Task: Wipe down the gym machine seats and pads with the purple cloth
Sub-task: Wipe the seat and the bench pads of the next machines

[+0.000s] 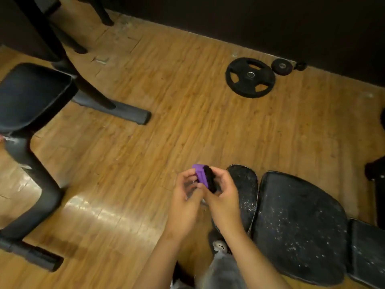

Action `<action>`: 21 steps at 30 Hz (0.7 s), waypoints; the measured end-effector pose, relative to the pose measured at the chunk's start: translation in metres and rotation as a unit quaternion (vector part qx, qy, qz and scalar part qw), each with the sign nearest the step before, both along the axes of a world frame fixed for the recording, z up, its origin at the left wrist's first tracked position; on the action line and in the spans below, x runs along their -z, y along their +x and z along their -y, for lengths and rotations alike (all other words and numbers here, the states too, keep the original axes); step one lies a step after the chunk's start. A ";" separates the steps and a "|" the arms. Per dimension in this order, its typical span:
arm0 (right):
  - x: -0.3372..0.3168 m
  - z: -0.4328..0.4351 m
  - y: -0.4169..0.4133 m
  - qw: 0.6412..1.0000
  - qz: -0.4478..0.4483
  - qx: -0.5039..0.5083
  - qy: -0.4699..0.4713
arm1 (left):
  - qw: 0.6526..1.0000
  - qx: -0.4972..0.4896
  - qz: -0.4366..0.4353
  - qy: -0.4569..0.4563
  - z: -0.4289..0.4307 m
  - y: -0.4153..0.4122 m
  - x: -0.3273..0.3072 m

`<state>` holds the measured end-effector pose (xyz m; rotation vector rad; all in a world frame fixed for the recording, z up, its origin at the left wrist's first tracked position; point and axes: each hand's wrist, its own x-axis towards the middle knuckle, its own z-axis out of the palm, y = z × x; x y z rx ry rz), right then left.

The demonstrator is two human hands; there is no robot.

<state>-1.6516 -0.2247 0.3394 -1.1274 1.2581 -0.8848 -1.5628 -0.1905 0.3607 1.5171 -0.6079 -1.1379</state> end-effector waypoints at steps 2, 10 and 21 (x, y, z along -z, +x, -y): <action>0.030 -0.009 0.013 0.996 -0.027 -0.072 -0.047 | 0.998 -0.058 -0.032 -0.011 -0.006 0.011 0.035; 0.207 0.028 0.035 0.960 -0.007 -0.279 -0.022 | 0.973 -0.202 -0.107 -0.032 0.015 0.054 0.249; 0.332 0.140 0.052 0.716 -0.474 -0.478 -0.185 | 0.980 -0.006 -0.182 -0.082 0.072 0.140 0.397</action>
